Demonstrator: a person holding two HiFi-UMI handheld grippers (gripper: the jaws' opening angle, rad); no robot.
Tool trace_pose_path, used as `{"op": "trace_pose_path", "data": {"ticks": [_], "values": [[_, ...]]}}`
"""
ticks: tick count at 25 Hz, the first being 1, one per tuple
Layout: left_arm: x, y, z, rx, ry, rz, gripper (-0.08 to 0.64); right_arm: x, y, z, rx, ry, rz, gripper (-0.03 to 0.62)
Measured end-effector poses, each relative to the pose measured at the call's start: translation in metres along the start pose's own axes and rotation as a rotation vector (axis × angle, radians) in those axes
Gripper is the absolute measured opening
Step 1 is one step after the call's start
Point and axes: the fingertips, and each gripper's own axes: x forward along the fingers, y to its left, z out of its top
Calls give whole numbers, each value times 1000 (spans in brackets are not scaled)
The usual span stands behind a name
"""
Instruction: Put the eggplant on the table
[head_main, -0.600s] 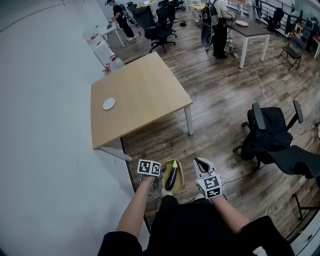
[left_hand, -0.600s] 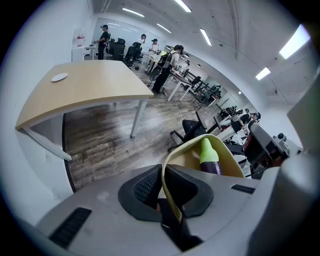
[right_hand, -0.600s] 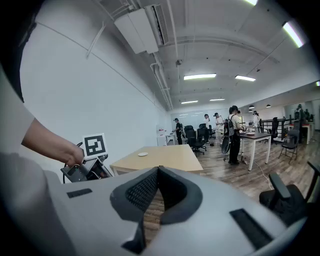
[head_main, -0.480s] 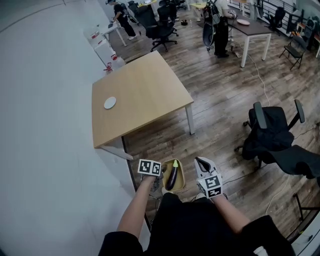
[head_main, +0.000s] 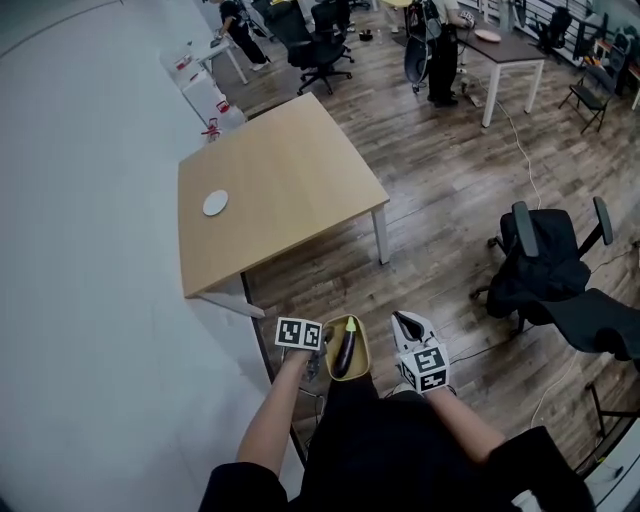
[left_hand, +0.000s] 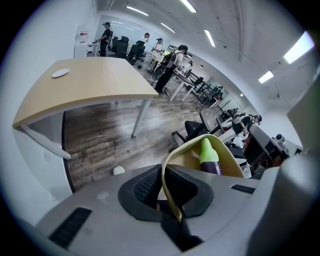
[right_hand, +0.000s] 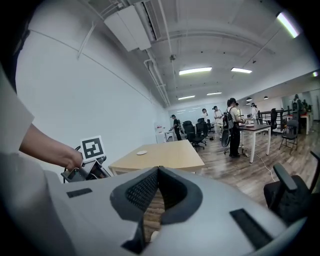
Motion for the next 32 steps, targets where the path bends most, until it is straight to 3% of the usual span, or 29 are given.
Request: {"op": "trace_pose_path", "data": {"ticks": [7,18,25,32], "values": [[25,43,53,-16,23,-45,28,65,-4,17,-36,33,12,58],[35,152,176,-64,35,-92,28,233,-8,68,-87,115,20,58],[29,224,246,-51,-5,-58,28,304,-12,90,-89,122,-19,58],[17,267,285,-50,-38,-18,28,344,-3,96,-96,139,-18,58]]}}
